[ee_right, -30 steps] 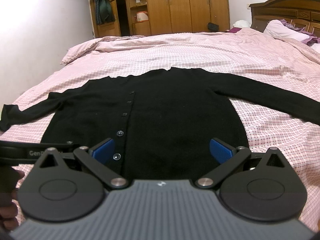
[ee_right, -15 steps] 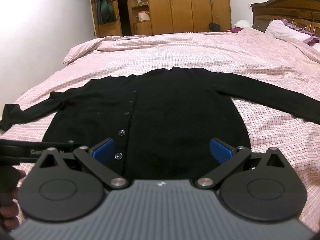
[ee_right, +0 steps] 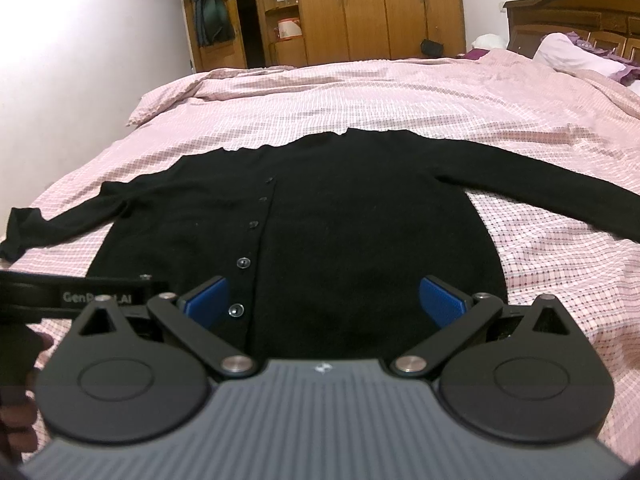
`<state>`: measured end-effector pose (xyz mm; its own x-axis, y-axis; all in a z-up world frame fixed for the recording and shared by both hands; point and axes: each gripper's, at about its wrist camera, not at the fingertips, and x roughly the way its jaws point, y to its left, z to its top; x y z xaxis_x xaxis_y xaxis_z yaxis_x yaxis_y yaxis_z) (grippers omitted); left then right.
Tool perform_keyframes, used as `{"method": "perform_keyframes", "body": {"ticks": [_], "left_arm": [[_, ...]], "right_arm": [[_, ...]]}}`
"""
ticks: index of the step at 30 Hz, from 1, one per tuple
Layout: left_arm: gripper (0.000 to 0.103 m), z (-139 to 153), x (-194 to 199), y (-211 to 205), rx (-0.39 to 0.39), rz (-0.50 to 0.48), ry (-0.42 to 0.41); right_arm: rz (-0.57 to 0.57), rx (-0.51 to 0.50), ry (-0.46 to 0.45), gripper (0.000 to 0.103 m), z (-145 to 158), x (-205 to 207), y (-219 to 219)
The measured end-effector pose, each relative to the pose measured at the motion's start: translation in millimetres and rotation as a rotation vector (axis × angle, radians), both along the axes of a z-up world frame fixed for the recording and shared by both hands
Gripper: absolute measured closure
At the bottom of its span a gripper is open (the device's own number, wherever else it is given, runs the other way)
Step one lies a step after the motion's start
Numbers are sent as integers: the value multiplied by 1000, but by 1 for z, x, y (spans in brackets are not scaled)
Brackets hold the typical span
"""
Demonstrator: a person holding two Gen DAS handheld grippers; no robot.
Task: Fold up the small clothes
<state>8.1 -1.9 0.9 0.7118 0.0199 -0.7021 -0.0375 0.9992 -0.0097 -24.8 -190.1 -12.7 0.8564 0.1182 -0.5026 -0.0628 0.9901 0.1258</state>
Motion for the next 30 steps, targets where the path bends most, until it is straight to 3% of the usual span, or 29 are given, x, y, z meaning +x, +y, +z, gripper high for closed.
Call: {"method": "perform_keyframes", "body": {"ticks": [11,20,30], "left_arm": [[0,12,42,-5,-41,-14,28],[0,14,88,-25,10,-39,28],[0,-19,131,-53,24,-85,115]], "right_arm": [[-17,29,-9,0,12,21,-39],[-176,-1,24,0,8,54,-120],[-405,-22,106,0,-19,78,-223]]}}
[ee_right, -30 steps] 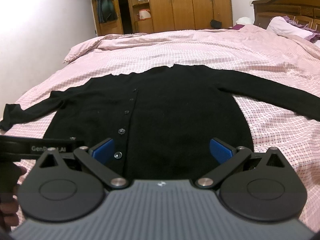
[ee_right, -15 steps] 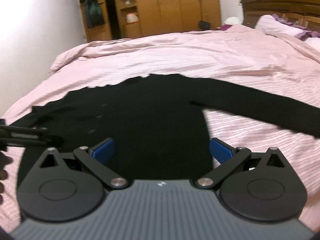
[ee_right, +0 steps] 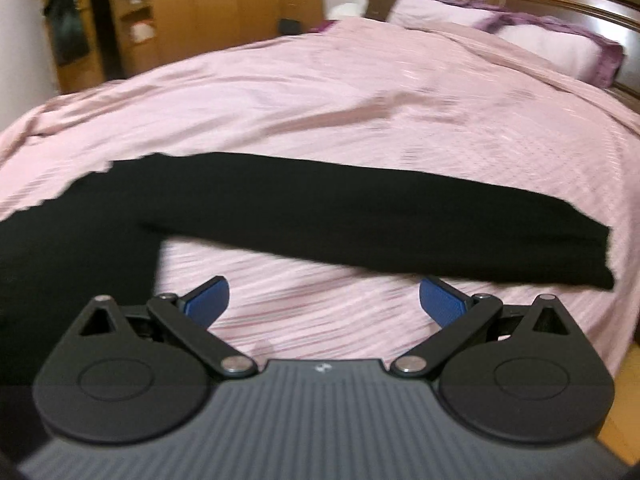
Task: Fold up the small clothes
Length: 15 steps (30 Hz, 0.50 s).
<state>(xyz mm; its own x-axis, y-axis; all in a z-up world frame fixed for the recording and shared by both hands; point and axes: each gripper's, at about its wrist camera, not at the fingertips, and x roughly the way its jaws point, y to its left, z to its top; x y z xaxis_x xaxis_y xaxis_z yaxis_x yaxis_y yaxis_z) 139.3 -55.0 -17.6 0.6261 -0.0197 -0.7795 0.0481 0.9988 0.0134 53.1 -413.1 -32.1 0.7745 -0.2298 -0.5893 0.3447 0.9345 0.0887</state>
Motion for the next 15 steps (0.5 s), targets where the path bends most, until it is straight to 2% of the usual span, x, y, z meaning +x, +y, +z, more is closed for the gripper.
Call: {"method": "perform_keyframes", "body": {"ticks": [2,5,11,15], "left_arm": [[0,-9,4,-2,2,8,28],[0,-16,6,-5,21,13,28],[0,-25,5,-7,45,17,24],[0,-28,2,-5,40,25,8]], "right_arm": [[-37,-25,15,0,-4,1,-17],[-61,-69,39,0,-9,1,-34],[7,-121,112,0,-30,9,-53],[9,-153,108,0,-33,11,-60]]}}
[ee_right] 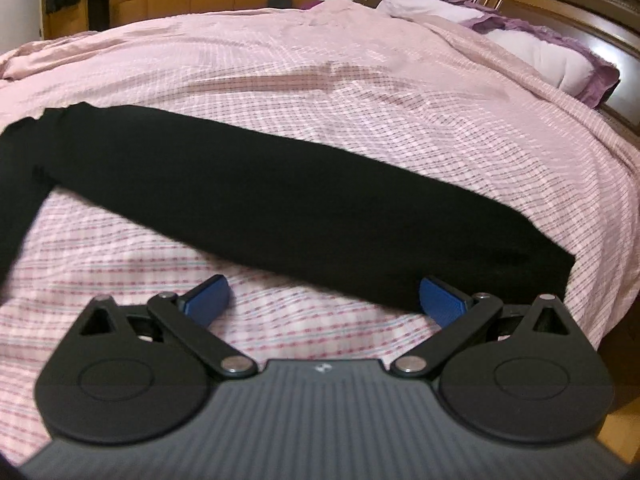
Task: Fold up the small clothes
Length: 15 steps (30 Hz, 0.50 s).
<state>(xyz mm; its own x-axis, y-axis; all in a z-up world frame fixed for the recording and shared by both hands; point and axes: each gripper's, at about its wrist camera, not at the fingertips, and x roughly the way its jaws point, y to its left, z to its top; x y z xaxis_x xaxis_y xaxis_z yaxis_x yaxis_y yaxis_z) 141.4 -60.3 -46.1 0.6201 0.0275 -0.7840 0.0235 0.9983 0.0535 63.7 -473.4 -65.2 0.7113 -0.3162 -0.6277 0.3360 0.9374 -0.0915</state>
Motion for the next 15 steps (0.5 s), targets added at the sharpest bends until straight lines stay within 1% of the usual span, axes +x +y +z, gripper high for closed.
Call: {"method": "perform_keyframes", "body": {"ticks": [5,6,9,11,12,13,15], "left_arm": [[0,0,1,-2,12,7,9],[0,0,2,-2,13,6,8],[0,0,-1,-3,19,-3,-1],[0,0,-2,-4,23,-14,-3],[0,0,-2,-3,22,-19,0],[0,0,-2,-3,20,-21,1],[0,0,-1,-3,21,-26,3]], "right_arm": [[-20,-68,-43,1,-4,10,-11],[-21,-67,-49,1,-7,11,-13],[-37,3,-83,1,-12,13,-22],[-47,41,-107,2,-13,12,-27],[-44,44,-118,8,-12,11,-27],[-33,43,-126,17,-12,10,-26],[-25,33,-135,30,-9,10,-26]]}}
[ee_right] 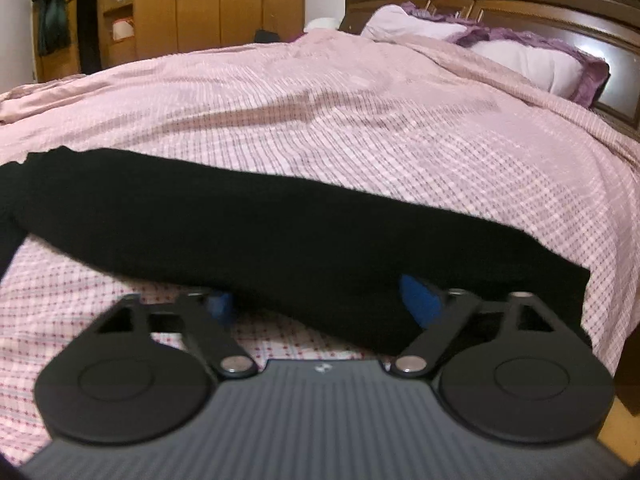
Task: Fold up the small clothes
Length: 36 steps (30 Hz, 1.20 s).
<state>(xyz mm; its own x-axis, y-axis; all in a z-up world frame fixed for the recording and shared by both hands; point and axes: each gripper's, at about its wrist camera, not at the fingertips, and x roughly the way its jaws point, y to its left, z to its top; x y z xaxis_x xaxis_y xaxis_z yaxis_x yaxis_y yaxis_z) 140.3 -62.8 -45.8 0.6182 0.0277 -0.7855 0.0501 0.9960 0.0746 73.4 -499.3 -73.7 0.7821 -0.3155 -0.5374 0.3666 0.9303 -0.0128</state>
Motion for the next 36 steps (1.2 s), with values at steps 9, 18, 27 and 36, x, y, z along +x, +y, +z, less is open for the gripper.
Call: {"method": "perform_keyframes", "body": {"ticks": [9,18,27,36], "left_arm": [[0,5,-1,1,-14,-6,0],[0,26,-7,15,-37,-2,-45],[0,44,-5,37,-47,30,-91],[0,47,-5,69,-60,93,-104]], "right_arm": [[-92,42,-14,82,13,9,-5],[-104,127,-155,91,51,21,8],[9,214,-281,91,97,32,57],[192,256,-365,91,137,57,128]]}}
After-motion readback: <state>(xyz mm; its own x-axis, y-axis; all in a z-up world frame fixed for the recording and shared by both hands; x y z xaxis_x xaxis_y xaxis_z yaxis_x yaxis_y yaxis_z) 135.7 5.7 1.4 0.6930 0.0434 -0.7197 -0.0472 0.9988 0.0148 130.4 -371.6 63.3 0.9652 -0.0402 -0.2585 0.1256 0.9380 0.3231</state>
